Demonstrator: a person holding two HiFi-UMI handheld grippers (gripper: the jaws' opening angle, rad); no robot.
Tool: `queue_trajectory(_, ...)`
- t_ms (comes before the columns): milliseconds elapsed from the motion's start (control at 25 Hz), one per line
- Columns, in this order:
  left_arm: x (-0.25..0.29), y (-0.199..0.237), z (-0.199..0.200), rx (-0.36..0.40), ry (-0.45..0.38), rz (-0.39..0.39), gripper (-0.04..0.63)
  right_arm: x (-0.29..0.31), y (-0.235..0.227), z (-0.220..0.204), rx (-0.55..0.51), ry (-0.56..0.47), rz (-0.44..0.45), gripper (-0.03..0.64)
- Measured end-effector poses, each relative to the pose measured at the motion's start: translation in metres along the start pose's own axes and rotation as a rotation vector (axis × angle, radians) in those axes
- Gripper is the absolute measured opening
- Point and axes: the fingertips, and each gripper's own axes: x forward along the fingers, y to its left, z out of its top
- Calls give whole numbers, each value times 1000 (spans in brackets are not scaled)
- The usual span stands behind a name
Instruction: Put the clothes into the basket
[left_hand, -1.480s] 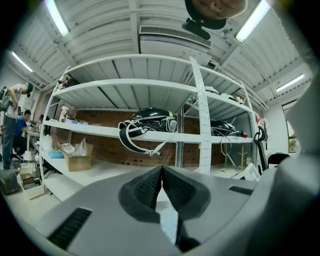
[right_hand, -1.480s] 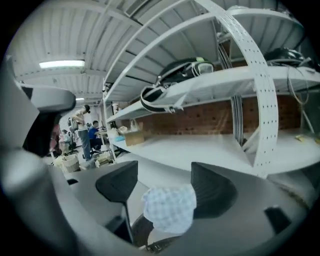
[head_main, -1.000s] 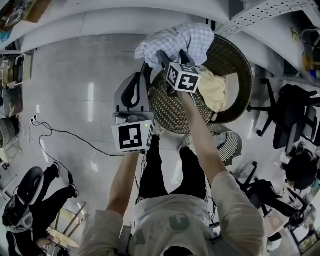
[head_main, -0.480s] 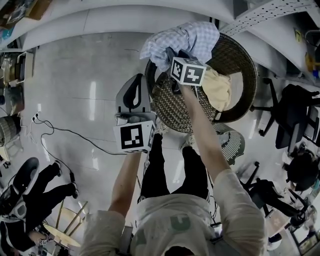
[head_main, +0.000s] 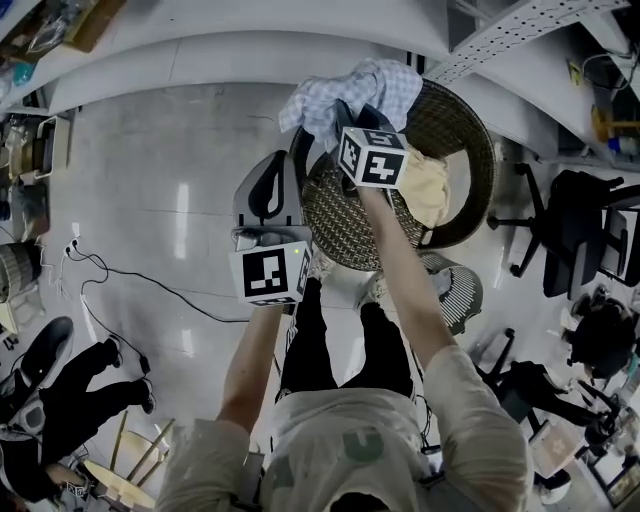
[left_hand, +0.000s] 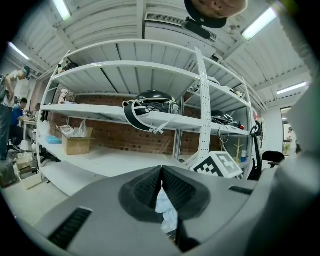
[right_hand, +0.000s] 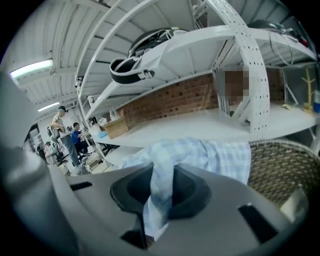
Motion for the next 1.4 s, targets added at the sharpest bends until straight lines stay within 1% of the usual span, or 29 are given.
queue_trajectory(80, 2, -1, 15, -11, -20, 3, 17, -13, 3, 29, -19, -42, -1, 74)
queue_trajectory(200, 6, -7, 50, -43, -88, -1, 17, -41, 6, 79, -60, -126, -7, 74)
queue_trajectory(440, 9, -33, 133, -5, -187, -41, 17, -126, 12, 178, -117, -300, -60, 74)
queue_trajectory(520, 11, -50, 160, 6, -210, -77, 17, -162, 13, 209, -147, -365, -77, 74)
queue_trajectory(640, 14, -88, 198, 53, -229, -168, 17, -223, 14, 252, -196, -473, -107, 74)
queue_trajectory(760, 6, -127, 237, 82, -278, -224, 17, -290, 16, 284, -255, -571, -134, 74)
queue_trajectory(880, -6, -168, 271, 78, -333, -279, 17, -354, 15, 305, -314, -639, -165, 74)
queue_trajectory(960, -11, -195, 289, 80, -364, -319, 17, -388, 11, 314, -357, -672, -202, 74)
queue_trajectory(1080, -20, -235, 306, 84, -401, -373, 17, -427, -5, 314, -387, -701, -269, 74)
queue_trajectory(1240, -30, -284, 310, 92, -416, -447, 17, -464, -30, 300, -373, -716, -340, 74)
queue_trajectory(1400, -28, -326, 296, 126, -382, -514, 17, -487, -60, 291, -343, -715, -396, 74)
